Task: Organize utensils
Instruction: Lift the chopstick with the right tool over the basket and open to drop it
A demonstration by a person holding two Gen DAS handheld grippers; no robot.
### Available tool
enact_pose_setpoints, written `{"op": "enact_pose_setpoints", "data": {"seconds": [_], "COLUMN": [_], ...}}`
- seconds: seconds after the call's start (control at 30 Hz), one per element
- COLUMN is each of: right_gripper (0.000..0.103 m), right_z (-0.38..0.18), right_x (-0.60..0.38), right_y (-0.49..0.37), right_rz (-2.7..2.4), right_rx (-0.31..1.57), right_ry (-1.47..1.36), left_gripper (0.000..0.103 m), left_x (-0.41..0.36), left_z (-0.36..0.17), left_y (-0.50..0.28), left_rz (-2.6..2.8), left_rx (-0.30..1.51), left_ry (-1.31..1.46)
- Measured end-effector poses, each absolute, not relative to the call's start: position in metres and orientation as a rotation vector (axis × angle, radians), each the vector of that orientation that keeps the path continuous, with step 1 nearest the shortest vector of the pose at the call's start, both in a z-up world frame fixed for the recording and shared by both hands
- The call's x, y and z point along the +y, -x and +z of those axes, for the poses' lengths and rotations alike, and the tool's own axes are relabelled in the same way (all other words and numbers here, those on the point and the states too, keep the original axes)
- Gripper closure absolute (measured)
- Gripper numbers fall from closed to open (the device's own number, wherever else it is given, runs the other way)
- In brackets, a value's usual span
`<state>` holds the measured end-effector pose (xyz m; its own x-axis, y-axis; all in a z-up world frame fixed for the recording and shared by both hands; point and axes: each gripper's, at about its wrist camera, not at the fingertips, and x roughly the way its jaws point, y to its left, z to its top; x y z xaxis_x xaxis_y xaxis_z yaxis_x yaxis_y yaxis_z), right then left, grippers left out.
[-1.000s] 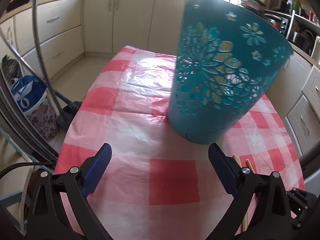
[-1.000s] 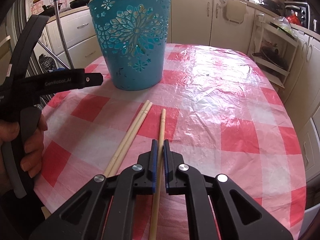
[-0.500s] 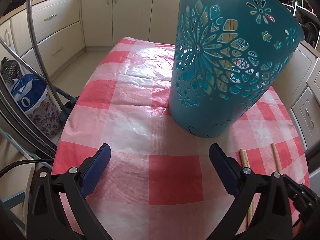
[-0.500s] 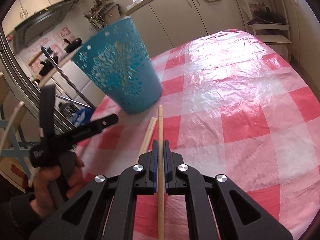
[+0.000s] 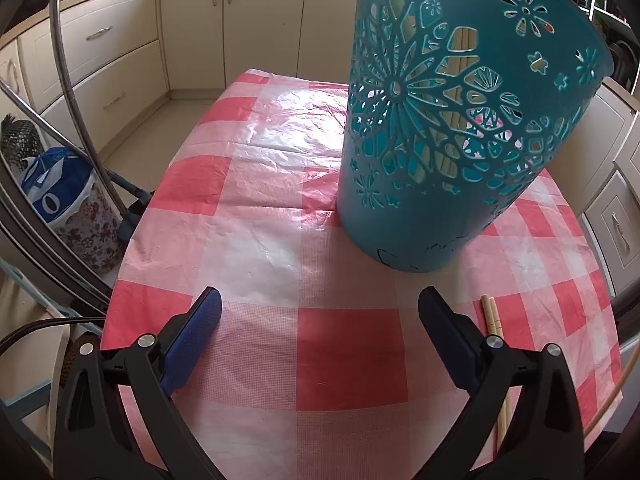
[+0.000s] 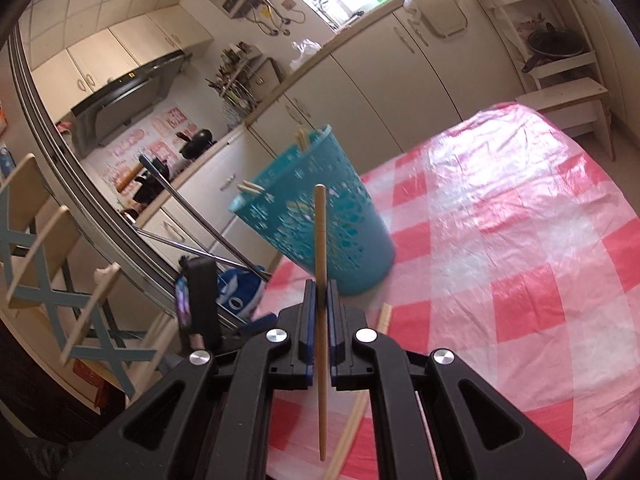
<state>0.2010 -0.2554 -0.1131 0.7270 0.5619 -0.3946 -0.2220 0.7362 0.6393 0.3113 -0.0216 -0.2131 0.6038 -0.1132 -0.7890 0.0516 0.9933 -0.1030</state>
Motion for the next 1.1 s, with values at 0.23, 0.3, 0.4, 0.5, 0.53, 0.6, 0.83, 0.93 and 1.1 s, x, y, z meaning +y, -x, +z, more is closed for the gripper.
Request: {"op": "enact_pose_setpoints", "data": {"seconds": [0.23, 0.3, 0.4, 0.5, 0.53, 0.6, 0.83, 0.93, 1.1], "right_gripper": [0.097, 0.097, 0.097, 0.097, 0.097, 0.097, 0.097, 0.097, 0.091], "right_z": [-0.064, -0.046, -0.008, 0.027, 0.037, 0.051, 0.032, 0.005, -0.027], "right_x": [-0.249, -0.247, -0.242, -0.233, -0.229, -0.22, -0.18, -0.164, -0.158], "right_y": [-0.211, -0.218, -0.234, -0.253, -0.26, -0.273, -0.314, -0.326, -0.321], "right_rz": [0.516, 0.537, 0.558, 0.56, 0.552, 0.522, 0.346, 0.329, 0.36], "right_rx": [0.529, 0.495, 0.416, 0.333, 0.306, 0.259, 0.233, 0.299, 0.406], "right_ry": [-0.585, -0.586, -0.575, -0.55, -0.538, -0.502, -0.319, -0.253, -0.215], "left_gripper": [0.008, 0.008, 0.008, 0.008, 0.008, 0.008, 0.008, 0.008, 0.008], "left_x": [-0.022, -0.022, -0.022, -0.022, -0.022, -0.022, -0.022, -0.022, -0.021], "left_z": [-0.213, -0.214, -0.214, -0.214, -0.214, -0.214, -0.215, -0.215, -0.214], "left_y": [-0.312, -0.311, -0.312, -0.312, -0.312, -0.312, -0.31, -0.31, -0.311], "left_rz": [-0.095, -0.096, -0.095, -0.096, -0.096, -0.097, -0.103, -0.107, -0.106], "left_rx": [0.919, 0.92, 0.92, 0.92, 0.921, 0.921, 0.919, 0.919, 0.919], "left_ry": [0.069, 0.068, 0.069, 0.069, 0.069, 0.069, 0.075, 0.076, 0.078]}}
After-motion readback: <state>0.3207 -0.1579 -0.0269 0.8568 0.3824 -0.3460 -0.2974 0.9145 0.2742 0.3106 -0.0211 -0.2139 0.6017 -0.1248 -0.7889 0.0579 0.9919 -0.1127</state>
